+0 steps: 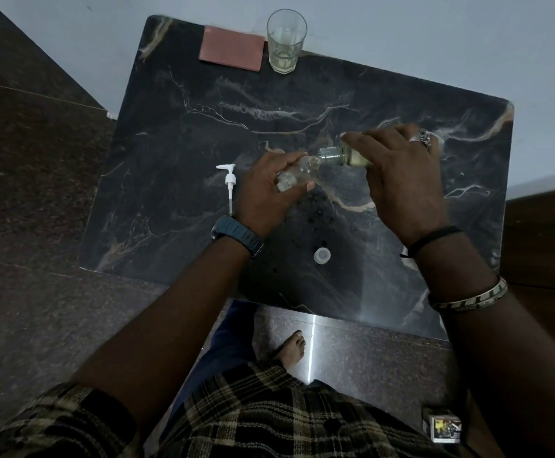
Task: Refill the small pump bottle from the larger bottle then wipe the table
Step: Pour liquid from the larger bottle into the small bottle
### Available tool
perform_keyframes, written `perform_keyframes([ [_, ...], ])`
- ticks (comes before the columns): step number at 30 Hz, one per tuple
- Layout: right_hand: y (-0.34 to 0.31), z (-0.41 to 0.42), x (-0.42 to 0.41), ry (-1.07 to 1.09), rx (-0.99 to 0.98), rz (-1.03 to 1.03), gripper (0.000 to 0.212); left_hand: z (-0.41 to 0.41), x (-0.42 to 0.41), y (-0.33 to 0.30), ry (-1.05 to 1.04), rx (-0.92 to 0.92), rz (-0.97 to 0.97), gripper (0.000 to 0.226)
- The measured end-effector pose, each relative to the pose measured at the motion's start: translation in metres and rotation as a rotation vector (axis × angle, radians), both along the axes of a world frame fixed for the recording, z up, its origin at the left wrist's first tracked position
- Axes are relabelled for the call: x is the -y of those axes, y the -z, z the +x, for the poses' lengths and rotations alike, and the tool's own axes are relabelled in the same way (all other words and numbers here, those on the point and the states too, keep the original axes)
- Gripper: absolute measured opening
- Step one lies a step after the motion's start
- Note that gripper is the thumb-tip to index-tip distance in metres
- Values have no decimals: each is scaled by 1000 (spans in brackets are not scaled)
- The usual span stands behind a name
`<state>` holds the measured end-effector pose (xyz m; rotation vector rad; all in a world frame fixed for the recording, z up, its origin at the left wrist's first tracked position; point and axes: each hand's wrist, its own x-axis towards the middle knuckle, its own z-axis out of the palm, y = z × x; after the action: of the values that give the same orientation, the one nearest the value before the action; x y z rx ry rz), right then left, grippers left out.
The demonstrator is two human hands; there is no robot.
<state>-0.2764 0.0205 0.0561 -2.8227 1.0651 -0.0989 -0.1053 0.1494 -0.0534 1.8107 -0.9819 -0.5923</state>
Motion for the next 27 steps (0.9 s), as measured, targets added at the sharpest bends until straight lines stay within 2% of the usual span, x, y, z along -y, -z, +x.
perform_keyframes([
  [27,-5,4,0,-28,-4,-14,57,2,-2,-1,9,-43,14,50],
])
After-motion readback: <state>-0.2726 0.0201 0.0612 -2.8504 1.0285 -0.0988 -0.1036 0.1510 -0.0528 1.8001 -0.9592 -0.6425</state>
